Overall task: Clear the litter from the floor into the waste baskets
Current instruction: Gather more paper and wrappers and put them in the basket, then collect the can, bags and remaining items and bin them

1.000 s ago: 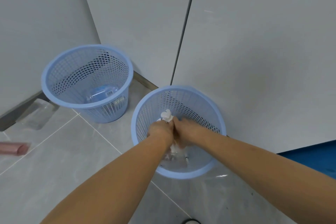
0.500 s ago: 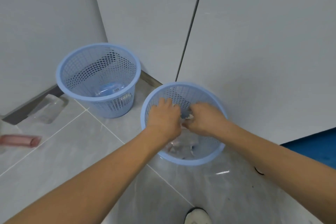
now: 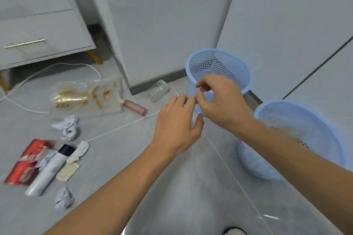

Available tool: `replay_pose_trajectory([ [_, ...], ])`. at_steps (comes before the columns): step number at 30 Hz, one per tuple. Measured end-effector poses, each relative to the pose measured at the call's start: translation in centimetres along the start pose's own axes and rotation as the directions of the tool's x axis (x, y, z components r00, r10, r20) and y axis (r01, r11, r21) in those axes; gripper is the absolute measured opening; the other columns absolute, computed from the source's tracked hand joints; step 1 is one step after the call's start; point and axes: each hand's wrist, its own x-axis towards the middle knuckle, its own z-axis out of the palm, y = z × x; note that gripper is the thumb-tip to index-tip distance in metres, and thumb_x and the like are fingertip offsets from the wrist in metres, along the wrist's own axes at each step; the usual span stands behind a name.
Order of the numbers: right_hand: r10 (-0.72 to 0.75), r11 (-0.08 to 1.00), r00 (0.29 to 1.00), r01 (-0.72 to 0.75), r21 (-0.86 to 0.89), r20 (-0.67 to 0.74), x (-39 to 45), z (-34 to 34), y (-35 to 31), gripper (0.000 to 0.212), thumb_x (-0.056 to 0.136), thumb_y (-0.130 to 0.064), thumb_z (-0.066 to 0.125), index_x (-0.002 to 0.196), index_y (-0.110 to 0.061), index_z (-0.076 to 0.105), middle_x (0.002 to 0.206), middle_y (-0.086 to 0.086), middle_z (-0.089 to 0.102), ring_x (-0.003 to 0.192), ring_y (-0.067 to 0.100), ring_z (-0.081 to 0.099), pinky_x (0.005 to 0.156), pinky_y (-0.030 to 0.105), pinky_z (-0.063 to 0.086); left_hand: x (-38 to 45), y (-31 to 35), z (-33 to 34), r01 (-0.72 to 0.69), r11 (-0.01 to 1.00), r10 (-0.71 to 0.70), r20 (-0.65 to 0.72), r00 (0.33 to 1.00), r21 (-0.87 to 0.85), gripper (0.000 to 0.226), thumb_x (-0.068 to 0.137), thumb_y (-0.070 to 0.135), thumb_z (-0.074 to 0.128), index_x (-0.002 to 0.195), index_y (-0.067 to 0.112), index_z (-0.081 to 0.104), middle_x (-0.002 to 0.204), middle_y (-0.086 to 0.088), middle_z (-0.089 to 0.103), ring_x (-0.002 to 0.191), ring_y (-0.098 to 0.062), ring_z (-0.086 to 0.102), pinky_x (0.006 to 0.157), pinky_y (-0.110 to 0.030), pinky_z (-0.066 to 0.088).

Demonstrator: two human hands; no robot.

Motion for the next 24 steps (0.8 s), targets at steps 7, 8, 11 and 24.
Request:
replay_pose_trajectory([
  [7, -0.201, 0.978, 0.9, 0.16, 0.135, 0.388, 2.4, 14.6, -9.3, 0.023, 0.086, -0.041, 0.055, 0.103, -0.028, 0.063, 0.092, -0.012, 0.063, 0.088, 0.011, 0.059, 0.077, 0.041, 0.055, -8.9, -15.9, -3.9, 0.376, 0.921, -0.377, -0.017, 0.926, 0.101, 0.033, 0.092, 0.045, 0.047, 0.116, 0.023, 0.054, 0.111, 0.004, 0.057, 0.106, -0.022, 0.05, 0.083, -0.041, 0.046],
  [8, -0.222, 0.974, 0.875, 0.175, 0.145, 0.431, 2.5, 16.5, -10.5, 0.023, 0.085, -0.041, 0.057, 0.104, -0.029, 0.061, 0.093, -0.013, 0.062, 0.089, 0.011, 0.059, 0.078, 0.042, 0.055, -10.6, -18.0, -4.2, 0.43, 0.895, -0.429, -0.032, 0.903, 0.118, 0.034, 0.092, 0.044, 0.047, 0.117, 0.023, 0.054, 0.11, 0.005, 0.056, 0.105, -0.021, 0.05, 0.083, -0.041, 0.046],
  [11, -0.303, 0.953, 0.789, 0.248, 0.173, 0.535, 2.2, 21.8, -13.5, 0.029, 0.086, -0.042, 0.06, 0.112, -0.03, 0.061, 0.102, -0.012, 0.06, 0.098, 0.012, 0.057, 0.083, 0.043, 0.056, -15.7, -23.1, -4.9, 0.565, 0.812, -0.56, -0.077, 0.825, 0.147, 0.031, 0.09, 0.042, 0.05, 0.114, 0.023, 0.055, 0.109, 0.004, 0.058, 0.104, -0.023, 0.051, 0.082, -0.041, 0.046],
  [24, -0.521, 0.791, 0.408, 0.561, 0.244, 0.749, -3.8, 36.4, -19.7, 0.059, 0.088, -0.039, 0.065, 0.143, -0.027, 0.047, 0.137, 0.004, 0.046, 0.124, 0.029, 0.041, 0.099, 0.044, 0.047, -28.4, -26.3, -1.9, 0.823, 0.532, -0.841, 0.01, 0.541, 0.2, 0.046, 0.084, 0.058, 0.055, 0.122, 0.032, 0.052, 0.116, 0.006, 0.045, 0.11, -0.017, 0.047, 0.076, -0.037, 0.055],
])
